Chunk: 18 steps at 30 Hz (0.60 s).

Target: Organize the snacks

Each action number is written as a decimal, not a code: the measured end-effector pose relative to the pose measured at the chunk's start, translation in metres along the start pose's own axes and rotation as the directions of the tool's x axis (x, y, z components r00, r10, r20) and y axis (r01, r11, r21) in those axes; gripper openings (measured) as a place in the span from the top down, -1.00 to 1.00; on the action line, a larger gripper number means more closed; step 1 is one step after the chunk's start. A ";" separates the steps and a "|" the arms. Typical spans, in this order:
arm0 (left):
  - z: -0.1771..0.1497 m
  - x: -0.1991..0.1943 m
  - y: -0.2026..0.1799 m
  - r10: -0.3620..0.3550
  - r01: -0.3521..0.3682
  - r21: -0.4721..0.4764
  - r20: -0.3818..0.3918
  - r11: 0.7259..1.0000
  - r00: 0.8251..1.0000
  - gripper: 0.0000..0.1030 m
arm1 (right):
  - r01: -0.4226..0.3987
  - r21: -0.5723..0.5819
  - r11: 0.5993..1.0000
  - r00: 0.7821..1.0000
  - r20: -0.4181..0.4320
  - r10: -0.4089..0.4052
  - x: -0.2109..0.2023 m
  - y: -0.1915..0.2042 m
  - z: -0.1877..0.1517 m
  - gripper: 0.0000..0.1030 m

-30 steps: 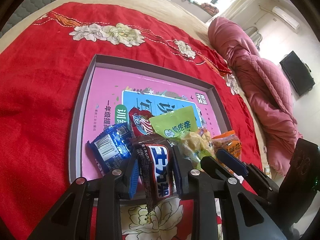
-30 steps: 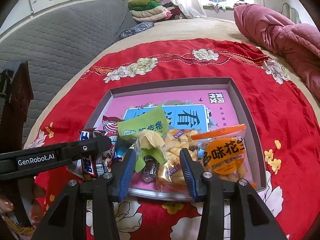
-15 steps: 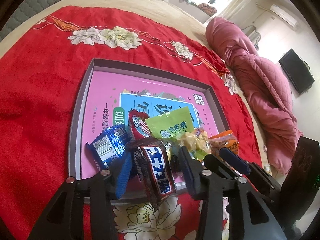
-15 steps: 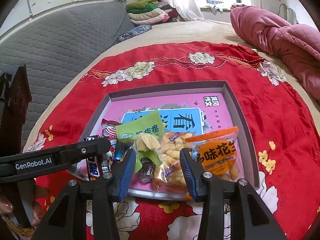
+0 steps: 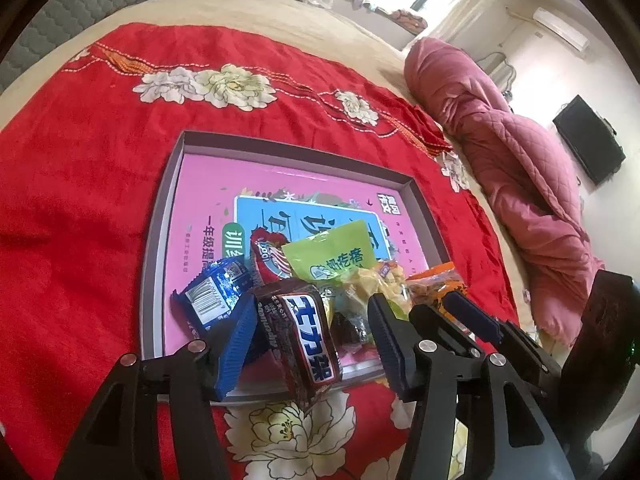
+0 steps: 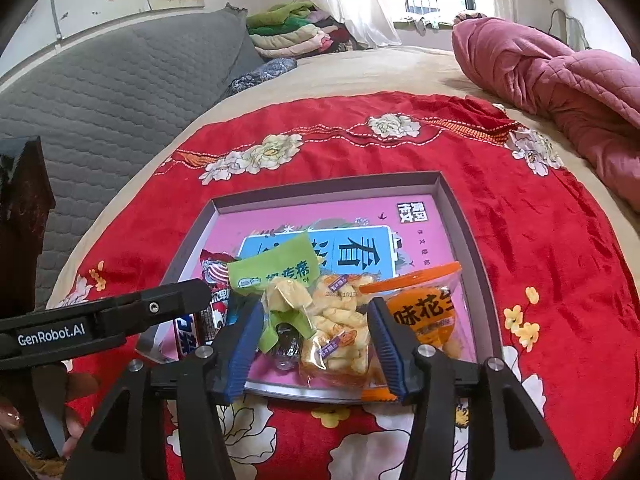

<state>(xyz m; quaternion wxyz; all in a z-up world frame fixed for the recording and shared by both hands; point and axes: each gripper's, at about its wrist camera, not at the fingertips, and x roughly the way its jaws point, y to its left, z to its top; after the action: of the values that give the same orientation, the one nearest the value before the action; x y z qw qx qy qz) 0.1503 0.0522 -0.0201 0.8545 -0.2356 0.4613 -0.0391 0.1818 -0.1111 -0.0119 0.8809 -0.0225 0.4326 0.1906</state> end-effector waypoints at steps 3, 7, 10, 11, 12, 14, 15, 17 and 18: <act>-0.001 -0.004 -0.003 0.011 -0.011 0.010 0.008 1.000 1.000 -0.16 | 0.010 0.007 1.000 1.000 0.008 -0.010 -0.002 -0.003 0.000 -0.14; -0.002 -0.011 -0.009 0.050 -0.051 0.043 0.034 0.998 0.998 -0.21 | 0.026 0.005 1.000 0.999 0.020 -0.027 -0.006 -0.006 0.000 -0.24; -0.002 -0.016 -0.012 0.050 -0.052 0.052 0.039 0.997 0.998 -0.26 | 0.040 -0.003 0.999 0.998 0.038 -0.040 -0.011 -0.006 0.000 -0.28; -0.003 -0.018 -0.013 0.049 -0.051 0.053 0.042 0.997 0.998 -0.28 | 0.044 -0.007 0.999 0.998 0.043 -0.044 -0.013 -0.006 0.000 -0.32; -0.004 -0.021 -0.014 0.049 -0.052 0.054 0.044 0.997 0.998 -0.29 | 0.051 -0.013 0.999 0.997 0.051 -0.050 -0.016 -0.006 0.000 -0.38; -0.007 -0.025 -0.016 0.054 -0.056 0.054 0.050 0.997 0.997 -0.33 | 0.063 -0.020 0.998 0.996 0.063 -0.062 -0.020 -0.006 -0.001 -0.48; -0.009 -0.029 -0.016 0.055 -0.058 0.050 0.058 0.997 0.997 -0.33 | 0.071 -0.023 0.997 0.995 0.074 -0.069 -0.024 -0.006 -0.002 -0.52; -0.012 -0.035 -0.018 0.053 -0.057 0.053 0.071 0.997 0.996 -0.41 | 0.075 -0.024 0.997 0.994 0.080 -0.073 -0.028 -0.007 -0.003 -0.54; -0.013 -0.038 -0.020 0.062 -0.067 0.060 0.073 0.996 0.995 -0.45 | 0.077 -0.025 0.997 0.994 0.083 -0.075 -0.031 -0.008 -0.004 -0.55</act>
<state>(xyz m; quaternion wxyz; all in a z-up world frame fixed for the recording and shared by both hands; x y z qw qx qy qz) 0.1211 0.0410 0.0118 0.8781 -0.1951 0.4365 -0.0175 0.1644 -0.1291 0.0081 0.9040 -0.0437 0.3923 0.1640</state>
